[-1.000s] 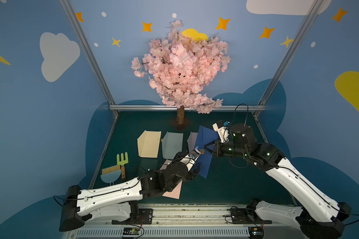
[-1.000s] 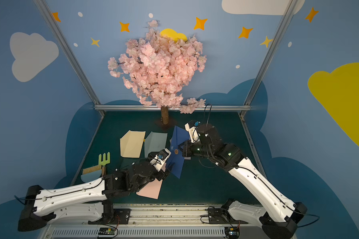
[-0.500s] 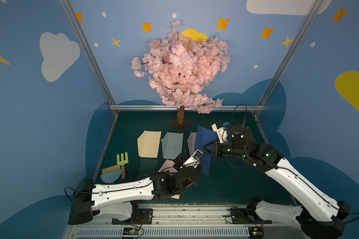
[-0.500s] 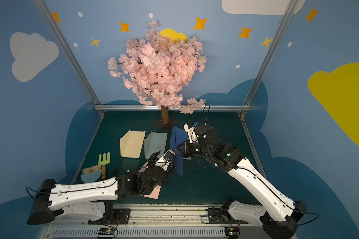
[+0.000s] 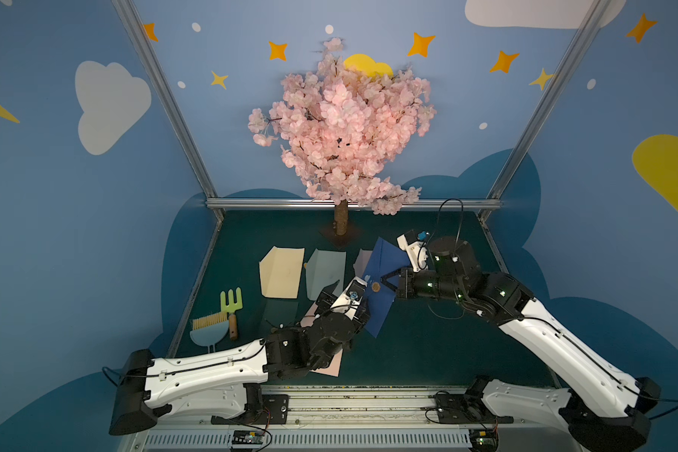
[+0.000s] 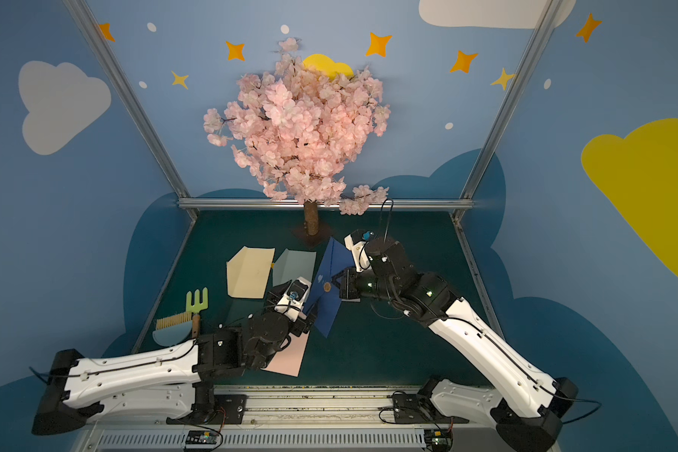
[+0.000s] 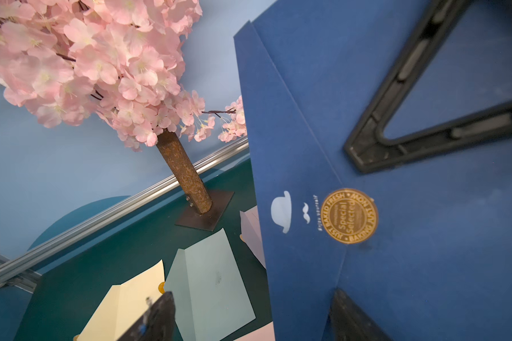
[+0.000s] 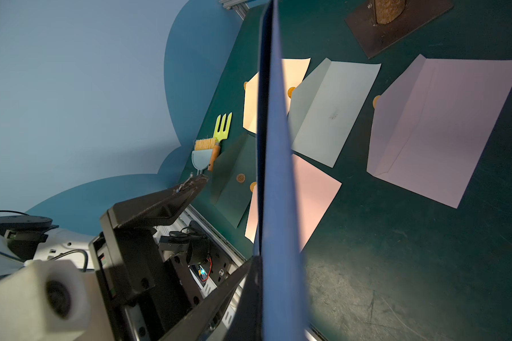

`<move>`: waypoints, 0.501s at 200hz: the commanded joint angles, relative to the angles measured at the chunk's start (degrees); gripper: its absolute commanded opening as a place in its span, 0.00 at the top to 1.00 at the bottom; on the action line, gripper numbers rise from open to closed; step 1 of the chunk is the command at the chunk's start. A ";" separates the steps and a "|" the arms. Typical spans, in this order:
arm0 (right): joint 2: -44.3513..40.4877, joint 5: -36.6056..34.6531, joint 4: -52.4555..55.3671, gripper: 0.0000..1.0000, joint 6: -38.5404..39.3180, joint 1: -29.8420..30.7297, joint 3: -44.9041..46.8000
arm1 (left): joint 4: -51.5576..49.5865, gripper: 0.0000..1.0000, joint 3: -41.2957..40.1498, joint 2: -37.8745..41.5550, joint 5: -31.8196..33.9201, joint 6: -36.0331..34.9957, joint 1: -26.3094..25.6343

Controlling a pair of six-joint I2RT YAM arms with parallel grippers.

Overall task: Open the envelope
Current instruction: Open the envelope flap on the envelope.

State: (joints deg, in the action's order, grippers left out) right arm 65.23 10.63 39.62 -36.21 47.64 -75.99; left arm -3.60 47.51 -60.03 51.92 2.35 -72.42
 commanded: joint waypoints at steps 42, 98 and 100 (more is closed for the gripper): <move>0.32 0.96 -1.15 1.00 -0.12 0.98 -1.21 | 0.16 0.17 -2.28 5.85 -4.60 4.49 3.14; 0.55 0.79 -1.30 1.00 -0.09 1.27 -1.24 | 3.46 0.17 -4.79 8.53 -12.96 3.96 4.05; 0.59 0.84 -1.30 1.00 -0.03 1.26 -1.26 | 3.39 0.17 -4.79 8.53 -12.80 4.06 4.05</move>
State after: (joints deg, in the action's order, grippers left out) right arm 65.56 11.16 38.41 -36.21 48.49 -75.99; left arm -2.46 43.46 -52.29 43.27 6.04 -68.73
